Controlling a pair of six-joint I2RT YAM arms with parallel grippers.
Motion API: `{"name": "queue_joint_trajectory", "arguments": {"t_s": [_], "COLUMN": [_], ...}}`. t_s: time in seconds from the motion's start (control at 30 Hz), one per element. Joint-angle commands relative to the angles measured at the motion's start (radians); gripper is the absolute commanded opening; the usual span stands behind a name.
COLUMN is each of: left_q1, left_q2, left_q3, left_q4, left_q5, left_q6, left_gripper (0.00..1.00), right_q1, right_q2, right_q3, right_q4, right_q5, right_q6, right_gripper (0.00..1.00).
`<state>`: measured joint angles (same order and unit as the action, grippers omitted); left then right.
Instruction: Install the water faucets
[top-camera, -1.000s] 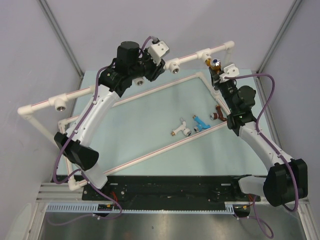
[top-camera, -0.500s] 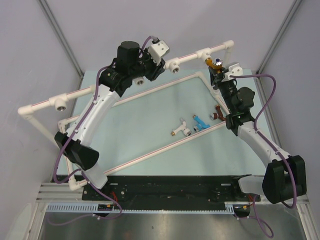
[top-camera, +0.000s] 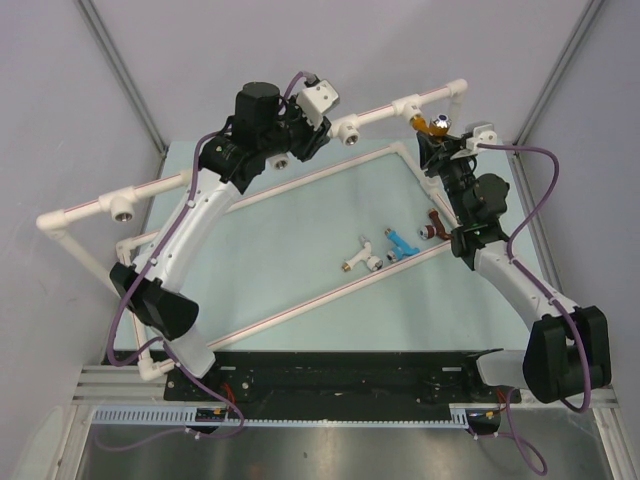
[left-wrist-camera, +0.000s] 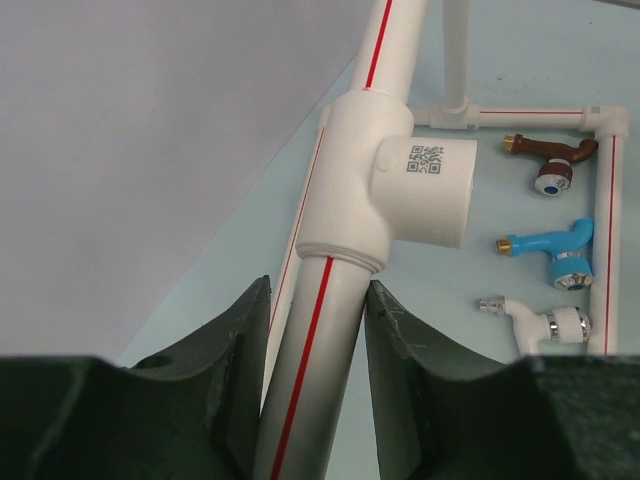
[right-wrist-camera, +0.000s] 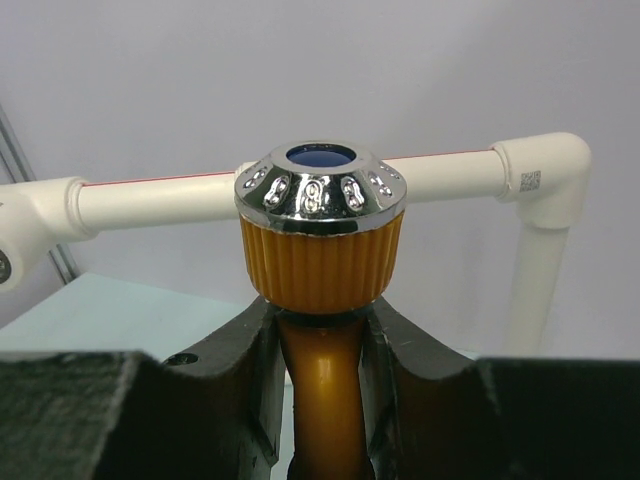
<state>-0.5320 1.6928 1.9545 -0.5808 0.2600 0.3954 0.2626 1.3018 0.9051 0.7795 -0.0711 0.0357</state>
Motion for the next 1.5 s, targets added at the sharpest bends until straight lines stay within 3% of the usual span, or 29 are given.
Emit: {"name": "queue_joint_trajectory", "arguments": {"t_s": [0.0,0.47,1.47], "left_q1": [-0.098,-0.106,-0.112], "left_q2": [0.005,0.008,-0.004], "left_q3": [-0.02,-0.023,-0.034], "left_q4": [-0.225,-0.226,-0.229], "left_q5": [0.139,0.13,0.127], "left_q6": [-0.173,-0.167,-0.159], "left_gripper": [0.0,0.0,0.0], "right_q1": [-0.016,-0.042,-0.046], "right_q2": [0.033,0.001,0.076], "right_q3": [-0.014,0.002,0.003], "right_q4": [-0.134,-0.256,-0.174], "right_q5": [0.021,0.067,-0.029], "right_q6": [0.142,0.57,1.451], "right_gripper": [0.0,0.0,0.0]}}
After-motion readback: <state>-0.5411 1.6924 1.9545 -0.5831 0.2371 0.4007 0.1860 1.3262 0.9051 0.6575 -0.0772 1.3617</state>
